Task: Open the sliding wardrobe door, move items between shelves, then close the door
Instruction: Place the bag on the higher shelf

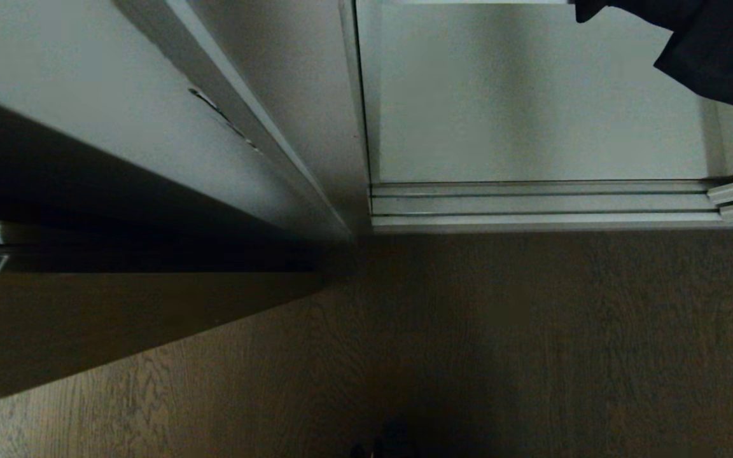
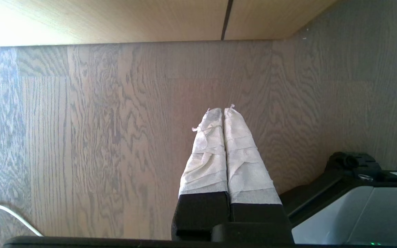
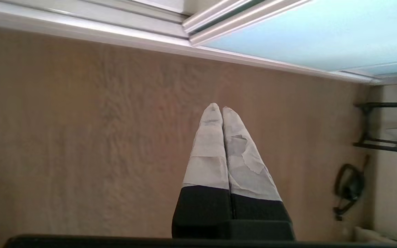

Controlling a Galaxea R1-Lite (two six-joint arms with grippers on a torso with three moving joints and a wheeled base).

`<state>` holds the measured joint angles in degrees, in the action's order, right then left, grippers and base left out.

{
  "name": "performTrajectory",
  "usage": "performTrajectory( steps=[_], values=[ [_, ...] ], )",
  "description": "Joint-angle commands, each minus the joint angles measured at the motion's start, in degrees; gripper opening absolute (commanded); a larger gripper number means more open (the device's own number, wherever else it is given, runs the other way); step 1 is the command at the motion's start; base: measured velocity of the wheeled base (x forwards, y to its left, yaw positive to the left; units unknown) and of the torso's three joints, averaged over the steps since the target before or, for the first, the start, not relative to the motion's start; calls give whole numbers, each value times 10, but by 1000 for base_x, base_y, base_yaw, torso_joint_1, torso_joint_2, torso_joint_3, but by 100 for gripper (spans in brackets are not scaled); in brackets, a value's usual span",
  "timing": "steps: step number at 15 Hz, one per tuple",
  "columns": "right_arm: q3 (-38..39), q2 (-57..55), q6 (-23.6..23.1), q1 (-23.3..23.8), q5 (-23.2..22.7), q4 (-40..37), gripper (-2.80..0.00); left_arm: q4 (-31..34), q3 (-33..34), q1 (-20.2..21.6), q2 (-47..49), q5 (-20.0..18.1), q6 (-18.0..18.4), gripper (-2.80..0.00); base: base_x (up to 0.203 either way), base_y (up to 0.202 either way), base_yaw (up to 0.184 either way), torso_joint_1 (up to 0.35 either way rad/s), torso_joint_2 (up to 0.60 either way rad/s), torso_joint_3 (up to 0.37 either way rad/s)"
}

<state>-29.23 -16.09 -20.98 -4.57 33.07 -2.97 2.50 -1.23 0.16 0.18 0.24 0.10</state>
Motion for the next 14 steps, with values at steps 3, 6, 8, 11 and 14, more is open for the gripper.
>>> performTrajectory(
  steps=[3,6,8,11,14],
  values=[
    [3,-28,-11,-25,-7,-2,-280,0,0,0,0,0,0,-280,0,0,0,0,0,0],
    [-68,-93,-11,-31,-13,-8,-280,0,0,0,0,0,0,-280,0,0,0,0,0,0],
    [-105,-120,-17,-34,-45,-15,-280,0,0,0,0,0,0,-280,0,0,0,0,0,0],
    [-130,-141,-43,-35,-82,-19,-280,0,0,0,0,0,0,-280,0,0,0,0,0,0],
    [-136,-148,-81,-36,-129,-16,-280,0,0,0,0,0,0,-280,0,0,0,0,0,0]
  ],
)
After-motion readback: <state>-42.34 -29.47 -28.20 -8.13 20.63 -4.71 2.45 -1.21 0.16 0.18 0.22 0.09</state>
